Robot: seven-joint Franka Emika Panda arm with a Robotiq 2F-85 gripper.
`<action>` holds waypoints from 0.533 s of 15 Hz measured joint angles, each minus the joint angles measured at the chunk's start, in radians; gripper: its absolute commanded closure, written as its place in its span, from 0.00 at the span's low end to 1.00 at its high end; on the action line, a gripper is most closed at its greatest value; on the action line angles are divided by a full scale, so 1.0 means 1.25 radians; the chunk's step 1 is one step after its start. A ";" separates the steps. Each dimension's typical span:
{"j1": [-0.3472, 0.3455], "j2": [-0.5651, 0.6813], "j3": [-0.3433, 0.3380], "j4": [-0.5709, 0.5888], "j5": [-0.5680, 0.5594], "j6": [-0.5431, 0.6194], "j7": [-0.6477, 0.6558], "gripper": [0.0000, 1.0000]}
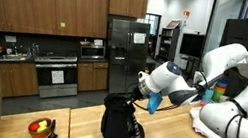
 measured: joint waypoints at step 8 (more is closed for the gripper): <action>0.025 0.091 -0.022 0.001 -0.005 -0.151 0.117 0.96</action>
